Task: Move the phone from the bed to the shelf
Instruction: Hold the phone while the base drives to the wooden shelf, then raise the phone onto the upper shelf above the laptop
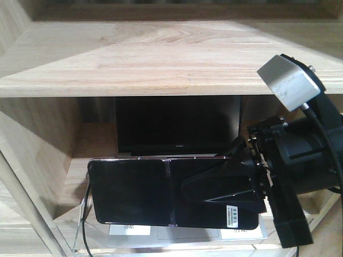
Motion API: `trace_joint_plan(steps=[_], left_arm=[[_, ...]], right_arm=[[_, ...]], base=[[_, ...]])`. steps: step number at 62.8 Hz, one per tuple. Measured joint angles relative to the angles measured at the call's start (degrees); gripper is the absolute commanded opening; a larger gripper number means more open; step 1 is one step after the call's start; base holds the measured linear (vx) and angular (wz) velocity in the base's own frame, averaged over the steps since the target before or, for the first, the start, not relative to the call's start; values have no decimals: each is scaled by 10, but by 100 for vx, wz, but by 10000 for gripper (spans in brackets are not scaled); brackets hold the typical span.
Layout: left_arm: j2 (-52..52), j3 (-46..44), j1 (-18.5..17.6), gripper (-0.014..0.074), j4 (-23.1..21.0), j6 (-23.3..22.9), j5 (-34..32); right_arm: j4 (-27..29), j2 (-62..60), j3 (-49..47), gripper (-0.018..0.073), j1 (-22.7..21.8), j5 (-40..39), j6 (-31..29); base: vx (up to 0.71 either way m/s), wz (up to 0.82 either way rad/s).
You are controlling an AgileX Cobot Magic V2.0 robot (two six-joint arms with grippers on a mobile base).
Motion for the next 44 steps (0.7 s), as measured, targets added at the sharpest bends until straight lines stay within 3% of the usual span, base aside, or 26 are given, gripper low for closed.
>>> trace_joint_plan(steps=[44], left_arm=[[0,0,0,1,0,0,0]], right_arm=[[2,0,0,-2,0,0,0]], base=[[0,0]])
